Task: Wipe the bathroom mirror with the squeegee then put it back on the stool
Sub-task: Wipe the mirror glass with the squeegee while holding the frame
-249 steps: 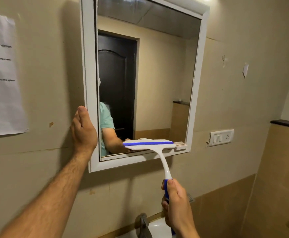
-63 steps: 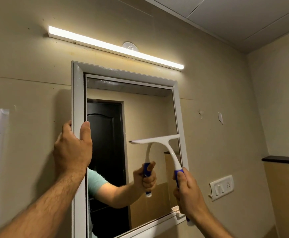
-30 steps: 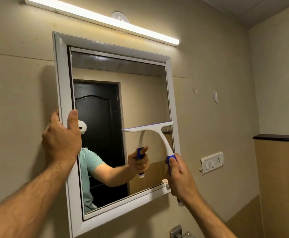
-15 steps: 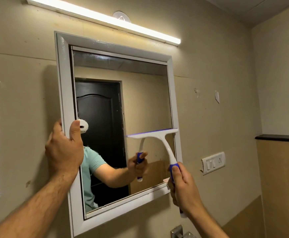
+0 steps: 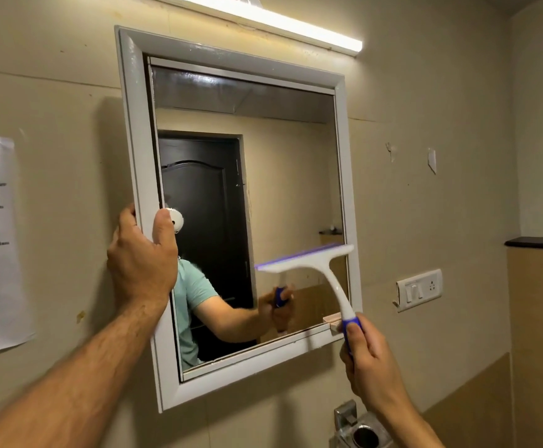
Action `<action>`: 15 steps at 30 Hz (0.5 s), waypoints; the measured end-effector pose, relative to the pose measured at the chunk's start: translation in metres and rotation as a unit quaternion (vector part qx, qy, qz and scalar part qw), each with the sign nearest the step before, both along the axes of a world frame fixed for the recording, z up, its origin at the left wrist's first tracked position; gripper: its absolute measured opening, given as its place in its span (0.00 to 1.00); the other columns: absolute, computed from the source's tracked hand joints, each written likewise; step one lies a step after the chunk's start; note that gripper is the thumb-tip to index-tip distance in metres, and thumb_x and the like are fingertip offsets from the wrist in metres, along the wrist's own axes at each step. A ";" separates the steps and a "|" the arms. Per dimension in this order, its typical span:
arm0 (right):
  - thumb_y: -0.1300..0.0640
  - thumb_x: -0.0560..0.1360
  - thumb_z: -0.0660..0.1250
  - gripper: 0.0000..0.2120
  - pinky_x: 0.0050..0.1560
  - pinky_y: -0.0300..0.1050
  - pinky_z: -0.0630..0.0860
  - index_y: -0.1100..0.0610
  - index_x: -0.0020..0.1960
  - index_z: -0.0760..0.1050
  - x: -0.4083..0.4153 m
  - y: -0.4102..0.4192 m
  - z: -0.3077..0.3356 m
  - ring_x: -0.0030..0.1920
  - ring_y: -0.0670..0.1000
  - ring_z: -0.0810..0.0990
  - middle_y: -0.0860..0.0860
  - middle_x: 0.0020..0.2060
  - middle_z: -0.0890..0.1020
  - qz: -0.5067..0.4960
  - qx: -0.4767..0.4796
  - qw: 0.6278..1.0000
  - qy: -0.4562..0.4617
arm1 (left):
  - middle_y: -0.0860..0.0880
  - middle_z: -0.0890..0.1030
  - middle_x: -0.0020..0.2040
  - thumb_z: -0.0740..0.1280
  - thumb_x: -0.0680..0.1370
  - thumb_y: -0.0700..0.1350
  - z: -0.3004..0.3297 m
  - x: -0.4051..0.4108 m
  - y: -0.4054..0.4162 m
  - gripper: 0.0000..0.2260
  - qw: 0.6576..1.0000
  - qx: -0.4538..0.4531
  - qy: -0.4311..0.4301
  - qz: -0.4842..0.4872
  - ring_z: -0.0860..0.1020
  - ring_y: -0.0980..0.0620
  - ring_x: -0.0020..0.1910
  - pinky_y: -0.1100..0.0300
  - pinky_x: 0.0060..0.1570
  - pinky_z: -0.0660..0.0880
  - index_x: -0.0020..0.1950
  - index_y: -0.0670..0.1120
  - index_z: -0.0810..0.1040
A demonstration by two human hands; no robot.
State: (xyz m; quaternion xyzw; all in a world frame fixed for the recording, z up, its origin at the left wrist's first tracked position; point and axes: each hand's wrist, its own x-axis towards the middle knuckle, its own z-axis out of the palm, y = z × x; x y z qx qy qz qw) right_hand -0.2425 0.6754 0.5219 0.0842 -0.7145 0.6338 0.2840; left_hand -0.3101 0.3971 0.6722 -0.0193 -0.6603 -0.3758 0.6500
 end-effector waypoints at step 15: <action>0.53 0.82 0.55 0.12 0.24 0.38 0.64 0.61 0.52 0.72 0.010 0.000 -0.030 0.25 0.46 0.64 0.53 0.28 0.68 0.021 -0.042 0.997 -0.068 | 0.44 0.81 0.48 0.57 0.79 0.60 -0.016 0.005 0.004 0.22 1.000 0.013 -0.017 -0.005 0.77 0.48 0.40 0.59 0.35 0.72 0.58 0.42 0.73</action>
